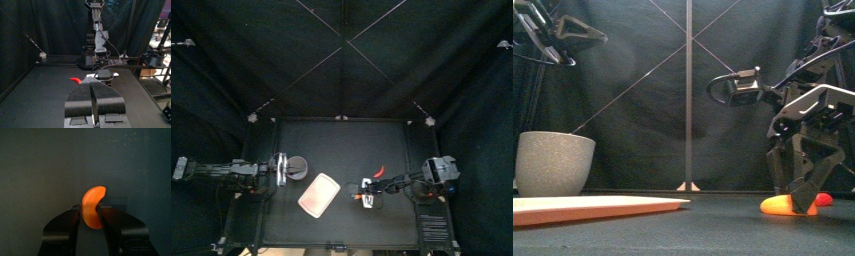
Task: Pick the tangerine then place it on the pink plate
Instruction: Place tangerine on the pink plate
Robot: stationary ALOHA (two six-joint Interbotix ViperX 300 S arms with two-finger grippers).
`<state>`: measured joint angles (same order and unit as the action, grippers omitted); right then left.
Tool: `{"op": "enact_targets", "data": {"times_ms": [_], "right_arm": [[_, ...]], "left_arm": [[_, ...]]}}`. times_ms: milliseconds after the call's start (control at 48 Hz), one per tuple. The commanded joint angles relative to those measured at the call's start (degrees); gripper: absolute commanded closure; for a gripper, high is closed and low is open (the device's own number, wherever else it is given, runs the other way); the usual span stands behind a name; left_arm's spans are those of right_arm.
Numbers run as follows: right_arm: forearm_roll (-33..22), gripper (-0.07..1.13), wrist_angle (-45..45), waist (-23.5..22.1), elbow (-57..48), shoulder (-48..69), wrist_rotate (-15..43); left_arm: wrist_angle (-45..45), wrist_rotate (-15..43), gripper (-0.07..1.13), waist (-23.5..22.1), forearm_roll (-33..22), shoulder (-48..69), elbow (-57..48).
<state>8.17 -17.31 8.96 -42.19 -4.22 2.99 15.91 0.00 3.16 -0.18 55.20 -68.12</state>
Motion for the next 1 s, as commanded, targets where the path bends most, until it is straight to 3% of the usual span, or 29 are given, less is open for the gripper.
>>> {"op": "enact_targets", "data": {"times_ms": [21, 229, 542, 1000], "right_arm": [[0.09, 0.35, 0.09, 0.35, 1.23, 0.97, 0.09], [-1.93, 0.35, 0.35, 0.09, 6.50, 1.49, -0.35], [-13.18, 0.35, 6.42, -3.34, 19.42, -2.46, -0.09], [-10.28, 0.34, 10.28, -4.66, 33.66, -18.54, 0.09]], "left_arm": [[0.18, 0.00, 0.91, 0.09, 0.00, -0.35, 1.14], [0.18, -0.09, 0.91, 0.09, 0.00, -0.35, 1.14], [0.18, -0.09, 0.91, 0.44, 0.00, -0.35, 1.14], [0.70, 0.00, 0.91, 1.49, 0.00, -0.35, 0.18]]}}
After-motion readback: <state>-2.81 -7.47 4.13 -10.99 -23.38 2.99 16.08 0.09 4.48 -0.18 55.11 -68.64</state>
